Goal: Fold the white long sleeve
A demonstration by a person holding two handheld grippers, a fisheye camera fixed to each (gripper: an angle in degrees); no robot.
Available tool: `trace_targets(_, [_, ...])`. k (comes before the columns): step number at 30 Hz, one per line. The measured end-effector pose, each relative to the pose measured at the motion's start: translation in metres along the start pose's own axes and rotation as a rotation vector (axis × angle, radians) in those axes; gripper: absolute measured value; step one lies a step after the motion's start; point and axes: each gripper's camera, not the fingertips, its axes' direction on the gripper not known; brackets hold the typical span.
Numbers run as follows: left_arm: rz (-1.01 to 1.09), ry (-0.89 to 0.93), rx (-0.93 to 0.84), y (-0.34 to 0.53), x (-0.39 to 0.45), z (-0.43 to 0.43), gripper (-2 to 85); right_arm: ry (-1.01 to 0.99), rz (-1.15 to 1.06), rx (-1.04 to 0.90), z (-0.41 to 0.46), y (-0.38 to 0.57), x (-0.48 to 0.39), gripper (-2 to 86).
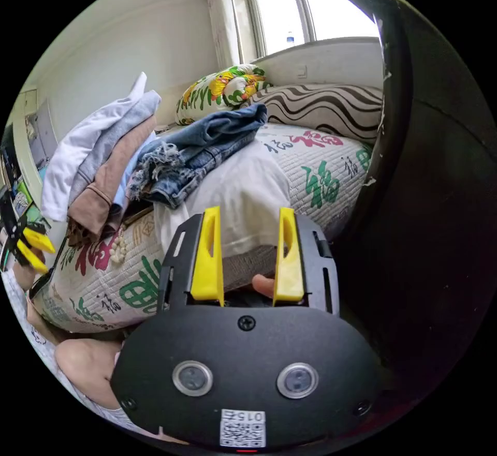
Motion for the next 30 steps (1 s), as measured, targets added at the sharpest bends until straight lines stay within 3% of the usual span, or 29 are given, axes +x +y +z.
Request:
trace_targets(5, [-0.156,-0.098,0.004,-0.042,-0.028,0.08,8.7,-0.154,0.035,-0.099,0.019,-0.015,0.041,17.3])
trace_targets(9, [-0.247,-0.141,0.008,-0.055,-0.055,0.111,8.1,-0.319,-0.004,-0.111,0.003,-0.01,0.066,9.7])
trace_targets(13, [-0.239,-0.115,0.076,-0.052,-0.054,0.111,3.4,-0.633,-0.032,0.082,-0.041,-0.004,0.085,5.8])
trace_targets(21, [-0.192,-0.024,0.415,-0.036,-0.044,0.008,-0.1,-0.91,-0.12,0.384,-0.123,0.004,0.081,4.9])
trace_targets(27, [-0.178,0.102,0.453,-0.009,-0.043,-0.02,-0.3,-0.847,-0.227,0.462,-0.191,0.021,0.057,4.5])
trace_targets(30, [-0.064,0.177,0.495,0.017,-0.025,-0.023,-0.3,-0.931,-0.229,0.574,-0.224,0.059,0.067,2.9])
